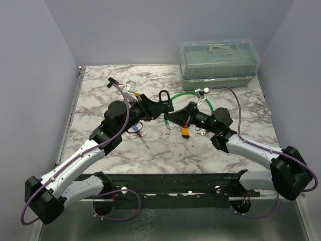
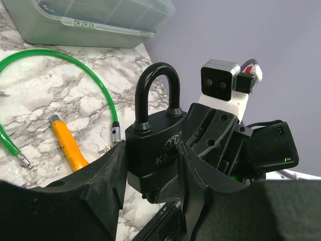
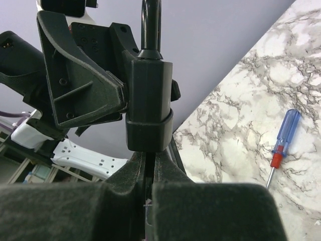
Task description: Unlock with the key
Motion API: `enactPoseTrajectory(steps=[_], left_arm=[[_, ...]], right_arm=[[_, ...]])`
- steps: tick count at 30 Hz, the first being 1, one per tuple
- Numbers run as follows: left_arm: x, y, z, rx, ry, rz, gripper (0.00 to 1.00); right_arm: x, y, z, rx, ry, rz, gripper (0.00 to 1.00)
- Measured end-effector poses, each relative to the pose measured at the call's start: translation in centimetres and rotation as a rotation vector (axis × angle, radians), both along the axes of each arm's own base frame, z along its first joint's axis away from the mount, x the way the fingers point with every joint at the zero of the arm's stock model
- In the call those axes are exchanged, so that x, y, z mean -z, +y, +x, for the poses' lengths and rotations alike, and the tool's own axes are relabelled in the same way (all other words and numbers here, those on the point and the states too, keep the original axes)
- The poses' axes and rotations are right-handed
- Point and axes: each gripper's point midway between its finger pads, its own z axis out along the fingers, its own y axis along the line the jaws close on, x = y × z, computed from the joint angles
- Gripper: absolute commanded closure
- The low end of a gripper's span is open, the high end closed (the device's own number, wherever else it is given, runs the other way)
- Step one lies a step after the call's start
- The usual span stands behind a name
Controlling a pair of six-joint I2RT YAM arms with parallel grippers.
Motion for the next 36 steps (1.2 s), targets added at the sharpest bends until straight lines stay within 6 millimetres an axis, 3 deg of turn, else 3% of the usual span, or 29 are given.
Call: enactPoseTrajectory(steps=[4, 7, 15, 16, 22, 29, 36], left_arm=[[0.1, 0.0, 0.0, 0.000, -0.008, -0.005, 0.33], [-0.1, -0.1, -0.6, 0.024, -0.019, -0.015, 0.19], [-0.5, -0.2, -1.7, 0.061, -0.034, -0.028, 0.09], [-0.5, -0.2, -1.7, 0.061, -0.033, -0.027, 0.03], [1.2, -0.9, -2.4, 0.089, 0.048, 0.034, 0.01], [3.3, -1.3, -1.7, 0.050, 0.197, 0.104, 0.01], [3.9, -0.8, -0.7, -0.027, 0.268, 0.121, 0.01]], right_arm=[[0.1, 0.0, -0.1, -0.008, -0.016, -0.012, 1.00], [0.6, 0.0, -0.1, -0.010, -0.012, -0.029, 1.00], [0.8, -0.1, -0.3, -0.012, -0.025, -0.047, 1.00], [0.8, -0.1, -0.3, -0.011, -0.026, -0.051, 1.00], [1.0, -0.4, 0.2, 0.028, -0.044, -0.099, 1.00], [0.1, -1.4, 1.4, 0.126, -0.101, -0.128, 1.00], [1.9, -2.1, 3.0, 0.212, -0.071, -0.223, 1.00]])
